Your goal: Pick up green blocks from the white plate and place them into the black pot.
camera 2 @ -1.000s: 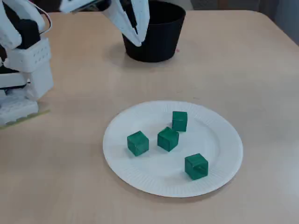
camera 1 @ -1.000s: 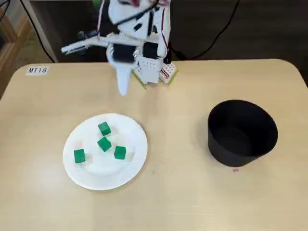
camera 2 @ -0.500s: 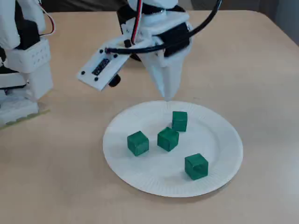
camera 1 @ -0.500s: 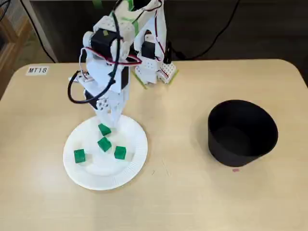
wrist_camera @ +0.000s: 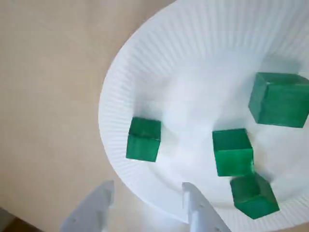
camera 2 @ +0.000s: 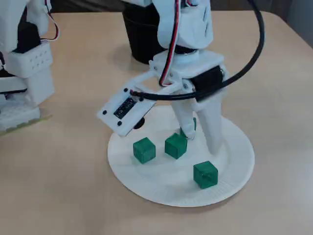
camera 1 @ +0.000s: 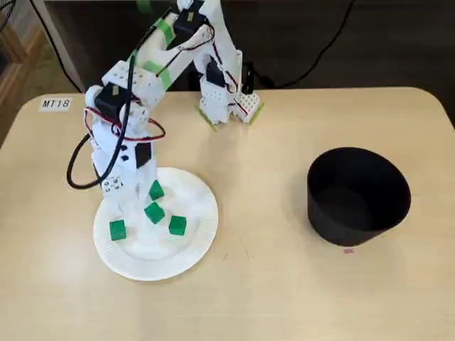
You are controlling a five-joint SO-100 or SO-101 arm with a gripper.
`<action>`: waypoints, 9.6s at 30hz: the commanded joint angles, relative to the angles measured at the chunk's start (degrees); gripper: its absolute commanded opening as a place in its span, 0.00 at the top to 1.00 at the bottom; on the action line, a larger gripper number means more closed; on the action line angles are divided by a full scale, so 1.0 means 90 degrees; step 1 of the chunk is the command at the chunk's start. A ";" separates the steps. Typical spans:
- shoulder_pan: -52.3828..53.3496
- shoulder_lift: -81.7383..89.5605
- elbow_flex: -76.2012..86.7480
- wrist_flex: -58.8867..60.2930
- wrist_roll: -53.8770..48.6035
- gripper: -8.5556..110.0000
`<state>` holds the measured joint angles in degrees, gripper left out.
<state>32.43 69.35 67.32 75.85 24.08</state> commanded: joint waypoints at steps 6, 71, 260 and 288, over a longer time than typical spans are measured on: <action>0.0010 -0.0459 -0.0937 0.0146 0.0068 0.73; -0.6934 0.0635 -0.4590 0.2188 -0.3135 0.95; -0.5381 0.5176 0.3125 -0.1436 -0.1807 0.95; -0.0244 0.2324 0.3115 -0.0410 -0.2344 0.67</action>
<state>31.03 90.79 96.33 72.25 2.72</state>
